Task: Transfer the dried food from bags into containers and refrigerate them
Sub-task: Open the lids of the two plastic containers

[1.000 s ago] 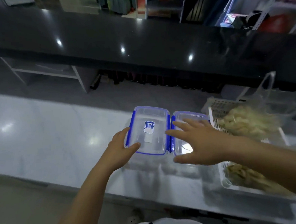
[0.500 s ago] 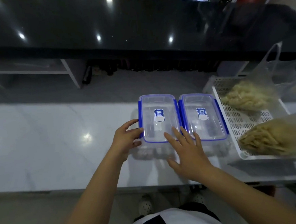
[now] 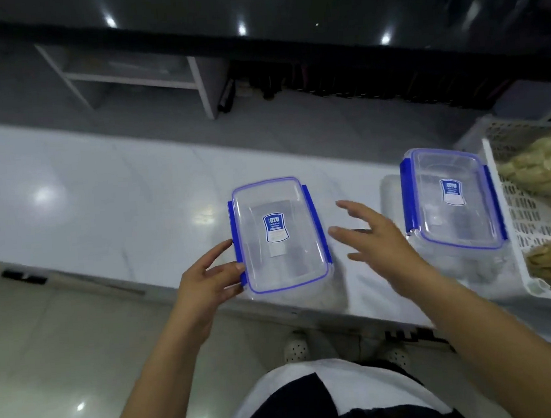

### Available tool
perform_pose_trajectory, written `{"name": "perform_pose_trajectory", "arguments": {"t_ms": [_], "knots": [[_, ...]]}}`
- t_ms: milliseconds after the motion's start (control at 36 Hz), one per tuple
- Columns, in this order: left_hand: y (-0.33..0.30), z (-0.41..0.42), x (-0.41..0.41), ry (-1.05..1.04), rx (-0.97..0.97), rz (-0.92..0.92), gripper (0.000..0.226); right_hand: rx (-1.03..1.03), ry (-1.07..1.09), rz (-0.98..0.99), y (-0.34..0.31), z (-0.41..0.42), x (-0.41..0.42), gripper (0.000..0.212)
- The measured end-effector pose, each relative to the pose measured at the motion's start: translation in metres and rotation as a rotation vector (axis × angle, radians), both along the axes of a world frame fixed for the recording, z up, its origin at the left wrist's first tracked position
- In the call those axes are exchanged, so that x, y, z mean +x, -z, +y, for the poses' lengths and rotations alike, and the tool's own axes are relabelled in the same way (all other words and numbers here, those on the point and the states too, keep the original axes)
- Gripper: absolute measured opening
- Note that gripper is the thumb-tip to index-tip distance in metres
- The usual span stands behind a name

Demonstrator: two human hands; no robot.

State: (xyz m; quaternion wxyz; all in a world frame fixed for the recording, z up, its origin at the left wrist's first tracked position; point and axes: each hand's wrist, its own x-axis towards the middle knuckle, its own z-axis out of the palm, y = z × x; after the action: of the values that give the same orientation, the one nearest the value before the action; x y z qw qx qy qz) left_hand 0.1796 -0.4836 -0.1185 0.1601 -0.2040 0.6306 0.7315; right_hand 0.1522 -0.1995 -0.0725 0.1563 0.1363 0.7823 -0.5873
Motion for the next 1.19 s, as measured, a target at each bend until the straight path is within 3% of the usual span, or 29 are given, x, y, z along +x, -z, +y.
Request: {"name": "perform_pose_trajectory", "arguments": {"t_ms": [139,444,806,972,1111,1194], "knots": [[0.001,-0.01,0.009,-0.001,0.029,0.001,0.049,-0.122,-0.092,-0.255,0.007,-0.002,-0.024,0.046],[0.005,-0.013,0.008,0.021,0.014,0.01,0.05,-0.317,-0.039,-0.388,0.028,-0.004,-0.021,0.042],[-0.002,-0.014,0.004,0.079,-0.04,0.03,0.052,-0.316,-0.015,-0.363,0.03,-0.004,-0.023,0.037],[0.002,-0.023,0.004,0.092,0.077,-0.005,0.053,-0.339,0.02,-0.374,0.034,0.002,-0.023,0.034],[0.008,-0.032,0.006,0.109,0.202,-0.053,0.054,-0.279,-0.016,-0.317,0.032,0.005,-0.021,0.035],[0.011,-0.033,0.008,0.013,0.183,-0.066,0.051,-0.1,-0.01,-0.206,0.029,0.004,-0.018,0.042]]}}
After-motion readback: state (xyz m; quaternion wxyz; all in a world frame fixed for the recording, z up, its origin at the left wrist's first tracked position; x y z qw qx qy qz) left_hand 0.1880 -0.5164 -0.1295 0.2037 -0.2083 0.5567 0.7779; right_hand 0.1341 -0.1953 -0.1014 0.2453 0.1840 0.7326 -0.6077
